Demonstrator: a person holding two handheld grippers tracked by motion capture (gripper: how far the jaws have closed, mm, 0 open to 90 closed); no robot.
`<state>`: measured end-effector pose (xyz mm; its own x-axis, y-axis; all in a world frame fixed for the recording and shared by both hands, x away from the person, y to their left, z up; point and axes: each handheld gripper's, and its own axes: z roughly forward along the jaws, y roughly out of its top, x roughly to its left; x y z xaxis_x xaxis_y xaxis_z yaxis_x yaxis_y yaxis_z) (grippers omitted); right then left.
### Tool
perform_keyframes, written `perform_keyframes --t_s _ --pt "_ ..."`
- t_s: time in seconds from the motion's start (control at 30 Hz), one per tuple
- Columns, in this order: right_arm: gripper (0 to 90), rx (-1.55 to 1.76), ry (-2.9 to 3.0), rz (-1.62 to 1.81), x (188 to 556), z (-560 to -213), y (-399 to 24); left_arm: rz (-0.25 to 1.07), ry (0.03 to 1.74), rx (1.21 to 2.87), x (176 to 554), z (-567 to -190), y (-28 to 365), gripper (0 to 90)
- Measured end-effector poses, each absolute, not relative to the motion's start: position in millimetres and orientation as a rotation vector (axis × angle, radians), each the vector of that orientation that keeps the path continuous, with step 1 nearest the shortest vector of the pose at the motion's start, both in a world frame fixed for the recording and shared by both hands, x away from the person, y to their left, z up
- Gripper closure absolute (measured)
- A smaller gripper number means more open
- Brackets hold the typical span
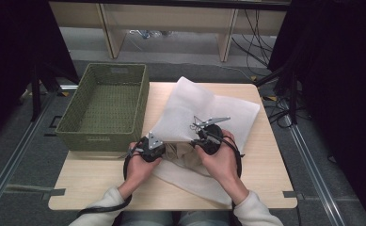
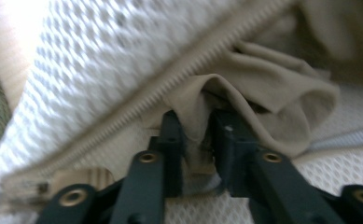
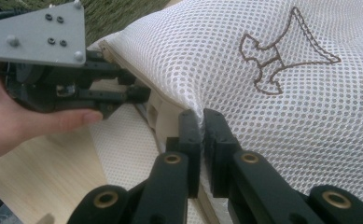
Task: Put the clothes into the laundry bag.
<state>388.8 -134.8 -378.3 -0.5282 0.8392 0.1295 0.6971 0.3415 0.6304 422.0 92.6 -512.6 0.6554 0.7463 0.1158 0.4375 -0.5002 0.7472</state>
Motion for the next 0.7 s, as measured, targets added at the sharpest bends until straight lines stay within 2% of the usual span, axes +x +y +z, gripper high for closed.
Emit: perform_keyframes --t_s 0.1,0.27,0.5,0.7 --pt "87.1 1.383 2.371 0.963 390 -380 -135 0.541 0.905 2.163 417 -514 96 61.3" --pt "87.0 1.393 2.384 0.958 388 -379 -133 0.545 0.869 2.150 408 -510 101 56.5" --pt "86.8 1.389 2.379 0.957 389 -381 -132 0.534 0.871 2.109 394 -505 109 55.6" --pt "87.0 1.376 2.376 0.957 389 -380 -133 0.530 0.856 2.135 385 -501 115 62.1"
